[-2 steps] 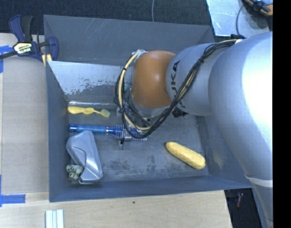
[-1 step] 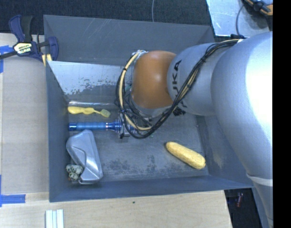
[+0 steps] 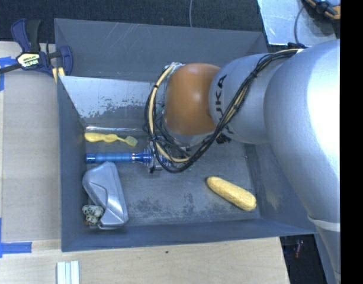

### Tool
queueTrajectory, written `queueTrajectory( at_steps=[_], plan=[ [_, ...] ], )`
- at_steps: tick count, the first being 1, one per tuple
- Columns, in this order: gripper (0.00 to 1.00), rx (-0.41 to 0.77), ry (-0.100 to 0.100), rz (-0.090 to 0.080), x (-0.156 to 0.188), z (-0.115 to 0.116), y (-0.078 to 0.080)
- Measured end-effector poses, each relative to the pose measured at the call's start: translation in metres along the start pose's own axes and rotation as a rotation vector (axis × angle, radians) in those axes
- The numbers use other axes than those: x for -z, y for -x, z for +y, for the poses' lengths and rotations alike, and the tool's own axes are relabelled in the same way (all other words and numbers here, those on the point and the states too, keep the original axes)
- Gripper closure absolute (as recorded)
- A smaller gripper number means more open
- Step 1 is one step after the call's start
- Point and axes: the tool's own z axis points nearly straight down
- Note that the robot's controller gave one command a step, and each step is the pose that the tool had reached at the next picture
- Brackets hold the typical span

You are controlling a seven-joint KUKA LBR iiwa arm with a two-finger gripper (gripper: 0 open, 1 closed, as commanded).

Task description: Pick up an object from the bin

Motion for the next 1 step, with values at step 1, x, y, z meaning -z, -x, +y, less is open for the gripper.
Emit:
queueTrajectory(
  at_steps=[1],
  plan=[
    [1.00, 0.002, 0.000, 0.001, 0.0105, -0.0003, -0.0012]
  ],
)
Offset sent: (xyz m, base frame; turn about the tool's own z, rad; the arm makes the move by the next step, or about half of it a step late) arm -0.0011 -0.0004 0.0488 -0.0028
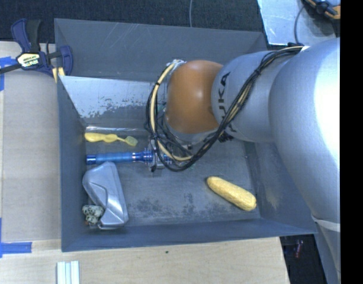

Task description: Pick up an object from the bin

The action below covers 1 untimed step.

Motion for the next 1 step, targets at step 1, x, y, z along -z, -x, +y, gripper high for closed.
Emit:
queueTrajectory(
  at_steps=[1],
  plan=[
    [1.00, -0.001, 0.000, -0.002, 0.0199, -0.0001, 0.0005]
  ],
)
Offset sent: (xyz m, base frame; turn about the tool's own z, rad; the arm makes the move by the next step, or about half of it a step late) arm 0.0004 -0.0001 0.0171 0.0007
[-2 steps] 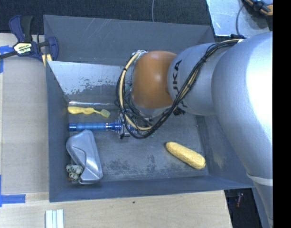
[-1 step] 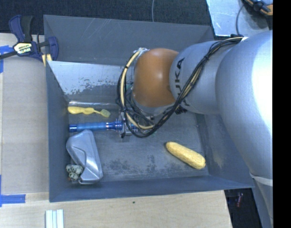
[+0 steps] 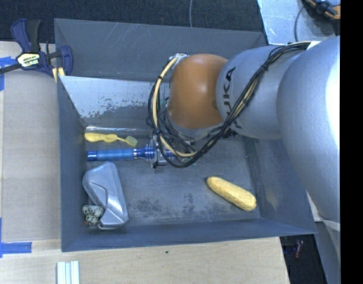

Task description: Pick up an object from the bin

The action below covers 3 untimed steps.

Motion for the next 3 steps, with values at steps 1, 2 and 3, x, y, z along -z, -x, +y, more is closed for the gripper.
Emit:
queueTrajectory(
  at_steps=[1, 2, 3],
  plan=[
    [1.00, 0.000, 0.000, -0.001, 0.020, 0.000, 0.000],
    [1.00, -0.001, 0.000, 0.001, 0.047, 0.000, 0.000],
    [1.00, -0.001, -0.001, 0.001, 0.083, 0.000, 0.000]
  ],
)
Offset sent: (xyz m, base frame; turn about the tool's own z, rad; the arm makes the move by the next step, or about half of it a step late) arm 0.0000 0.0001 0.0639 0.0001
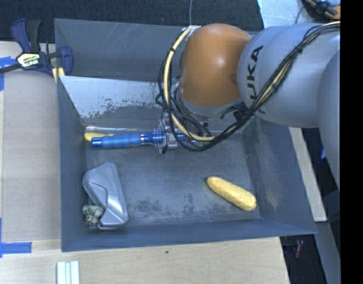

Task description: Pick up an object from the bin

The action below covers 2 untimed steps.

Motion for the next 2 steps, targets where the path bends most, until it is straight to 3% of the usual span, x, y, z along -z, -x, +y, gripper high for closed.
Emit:
queueTrajectory(
  at_steps=[2],
  plan=[
    [1.00, 0.000, 0.000, -0.002, 0.038, 0.000, 0.001]
  ],
)
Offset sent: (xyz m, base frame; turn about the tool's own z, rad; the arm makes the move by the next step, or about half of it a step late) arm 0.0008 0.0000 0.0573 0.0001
